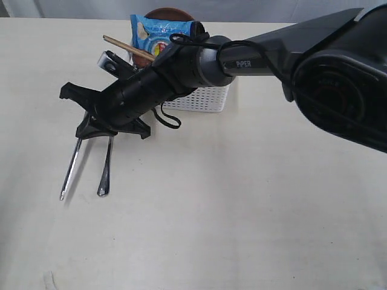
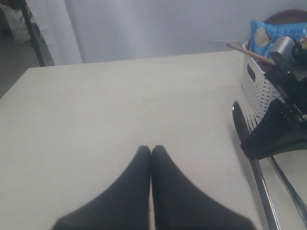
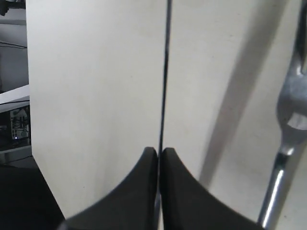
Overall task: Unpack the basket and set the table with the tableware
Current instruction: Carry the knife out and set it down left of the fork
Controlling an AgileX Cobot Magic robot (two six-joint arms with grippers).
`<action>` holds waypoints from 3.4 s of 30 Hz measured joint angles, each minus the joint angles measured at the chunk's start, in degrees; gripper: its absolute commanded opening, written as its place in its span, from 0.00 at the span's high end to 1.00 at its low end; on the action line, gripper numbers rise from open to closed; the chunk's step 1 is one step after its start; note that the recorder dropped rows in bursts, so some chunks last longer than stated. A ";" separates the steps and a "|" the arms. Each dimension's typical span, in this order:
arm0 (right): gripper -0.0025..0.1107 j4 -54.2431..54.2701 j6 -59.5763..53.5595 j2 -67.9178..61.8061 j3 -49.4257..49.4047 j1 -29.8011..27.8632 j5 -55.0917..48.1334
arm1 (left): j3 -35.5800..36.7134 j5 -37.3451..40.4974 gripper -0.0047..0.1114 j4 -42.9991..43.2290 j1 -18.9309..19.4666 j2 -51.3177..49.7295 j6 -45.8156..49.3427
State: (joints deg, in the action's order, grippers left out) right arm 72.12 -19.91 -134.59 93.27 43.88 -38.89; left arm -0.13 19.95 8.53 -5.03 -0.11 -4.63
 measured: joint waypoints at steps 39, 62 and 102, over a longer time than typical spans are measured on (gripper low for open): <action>0.98 -5.77 1.72 -3.00 3.45 -0.63 0.76 | 0.00 0.00 0.96 0.00 0.00 0.00 0.00; 0.98 -8.77 5.04 -3.00 3.59 -0.63 0.58 | 0.00 0.00 0.96 0.00 0.00 0.00 0.00; 0.74 -14.76 7.21 7.76 3.21 -0.76 -1.08 | 0.00 0.00 0.96 0.00 0.00 0.00 0.00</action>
State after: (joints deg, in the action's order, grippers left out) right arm 57.36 -12.70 -126.83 96.48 43.11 -39.97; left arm -0.13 19.95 8.53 -5.03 -0.11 -4.63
